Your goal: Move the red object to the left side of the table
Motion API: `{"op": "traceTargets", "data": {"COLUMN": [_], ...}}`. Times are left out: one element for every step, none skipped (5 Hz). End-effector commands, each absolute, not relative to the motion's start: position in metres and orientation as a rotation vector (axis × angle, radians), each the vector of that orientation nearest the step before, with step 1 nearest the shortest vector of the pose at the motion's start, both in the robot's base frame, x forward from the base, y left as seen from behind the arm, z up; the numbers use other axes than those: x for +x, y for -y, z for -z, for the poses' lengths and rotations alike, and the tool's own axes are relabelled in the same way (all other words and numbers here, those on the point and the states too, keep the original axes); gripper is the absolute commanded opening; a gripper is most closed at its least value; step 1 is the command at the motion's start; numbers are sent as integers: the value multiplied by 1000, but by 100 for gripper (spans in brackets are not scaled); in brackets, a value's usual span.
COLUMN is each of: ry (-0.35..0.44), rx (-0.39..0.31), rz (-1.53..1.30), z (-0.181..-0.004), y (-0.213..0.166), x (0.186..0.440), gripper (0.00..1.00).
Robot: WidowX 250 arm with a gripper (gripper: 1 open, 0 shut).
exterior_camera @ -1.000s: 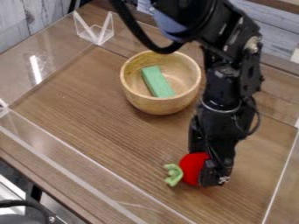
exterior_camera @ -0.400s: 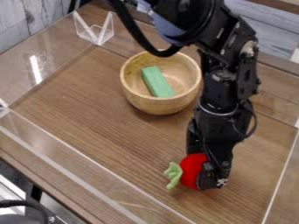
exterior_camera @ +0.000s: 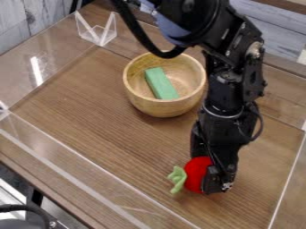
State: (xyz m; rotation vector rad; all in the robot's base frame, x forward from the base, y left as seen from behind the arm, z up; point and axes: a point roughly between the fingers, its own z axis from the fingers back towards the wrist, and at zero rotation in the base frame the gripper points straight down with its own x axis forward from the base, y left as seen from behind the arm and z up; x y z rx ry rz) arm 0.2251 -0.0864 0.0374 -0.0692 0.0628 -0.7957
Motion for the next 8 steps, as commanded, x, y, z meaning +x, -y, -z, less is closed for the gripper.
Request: {"op": "traceTargets", "data": {"ry": [-40,-40,-38,-35,-32,-31,-36,-28], "rx": [-63,-61,-59,-57,-56,-55,-56,-39], "rz": [799,798,796,795,794,795,789,771], "z": [-42,-42,-43,-43,-43,-43,-41,-53], "y": [88,88,89,89,90,90,89,87], "x": [229,229,229,230,230,230,230,229], "gripper": [100,100,100,100,100,100,0,0]}}
